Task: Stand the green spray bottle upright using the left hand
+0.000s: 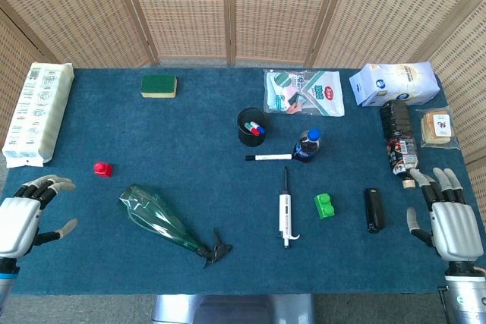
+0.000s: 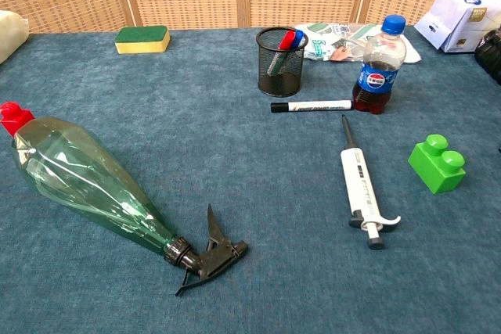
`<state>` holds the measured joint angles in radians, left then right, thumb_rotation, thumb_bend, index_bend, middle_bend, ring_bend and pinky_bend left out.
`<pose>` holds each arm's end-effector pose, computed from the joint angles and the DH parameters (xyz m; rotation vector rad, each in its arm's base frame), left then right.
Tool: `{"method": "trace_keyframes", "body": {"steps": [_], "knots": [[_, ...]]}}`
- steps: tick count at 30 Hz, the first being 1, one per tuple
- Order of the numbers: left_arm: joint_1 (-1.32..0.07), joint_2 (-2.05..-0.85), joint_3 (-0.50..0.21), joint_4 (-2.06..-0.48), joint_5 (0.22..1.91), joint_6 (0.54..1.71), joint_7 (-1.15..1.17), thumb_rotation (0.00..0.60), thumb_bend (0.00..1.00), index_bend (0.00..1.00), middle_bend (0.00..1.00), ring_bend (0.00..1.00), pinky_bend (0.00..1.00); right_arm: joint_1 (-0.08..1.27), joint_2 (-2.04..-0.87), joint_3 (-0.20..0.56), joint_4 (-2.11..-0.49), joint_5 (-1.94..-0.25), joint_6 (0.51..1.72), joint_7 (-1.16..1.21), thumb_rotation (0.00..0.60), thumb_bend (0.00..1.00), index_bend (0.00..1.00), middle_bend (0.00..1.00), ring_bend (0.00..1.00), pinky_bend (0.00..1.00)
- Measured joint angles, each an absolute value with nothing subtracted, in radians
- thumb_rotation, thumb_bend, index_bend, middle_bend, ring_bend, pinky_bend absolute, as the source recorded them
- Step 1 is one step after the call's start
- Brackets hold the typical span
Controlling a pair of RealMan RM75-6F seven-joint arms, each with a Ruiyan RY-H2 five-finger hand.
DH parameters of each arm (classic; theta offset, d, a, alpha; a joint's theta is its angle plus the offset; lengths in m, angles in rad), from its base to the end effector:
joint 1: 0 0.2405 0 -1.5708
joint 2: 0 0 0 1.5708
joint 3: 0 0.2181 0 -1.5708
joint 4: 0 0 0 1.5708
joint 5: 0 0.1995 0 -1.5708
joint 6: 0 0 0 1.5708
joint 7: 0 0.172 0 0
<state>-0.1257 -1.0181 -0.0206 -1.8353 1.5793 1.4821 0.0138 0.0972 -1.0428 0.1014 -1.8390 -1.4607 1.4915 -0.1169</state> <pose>-0.2195 0.2047 0.1517 -1.4695 -0.9507 -1.0434 -0.2324 -0.2144 0.1651 1.3402 -0.8998 0.9653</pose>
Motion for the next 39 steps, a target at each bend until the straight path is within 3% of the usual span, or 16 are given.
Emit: {"method": "trace_keyframes", "body": {"steps": [26, 39], "knots": [[-0.179, -0.971, -0.011, -1.844, 1.642, 1.414, -0.025, 0.600, 0.25, 0.32, 0.33, 0.25, 0.27, 0.104, -1.045, 0.108, -1.852, -1.447, 1.479, -0.134, 0.600, 0.56, 0.11, 0.22, 0.05, 0.06], [-0.376, -0.878, 0.011, -1.897, 1.797, 1.152, -0.078, 0.600, 0.25, 0.27, 0.27, 0.21, 0.23, 0.090, -1.035, 0.108, -1.870, -1.446, 1.503, -0.137, 0.600, 0.56, 0.11, 0.22, 0.05, 0.06]]}}
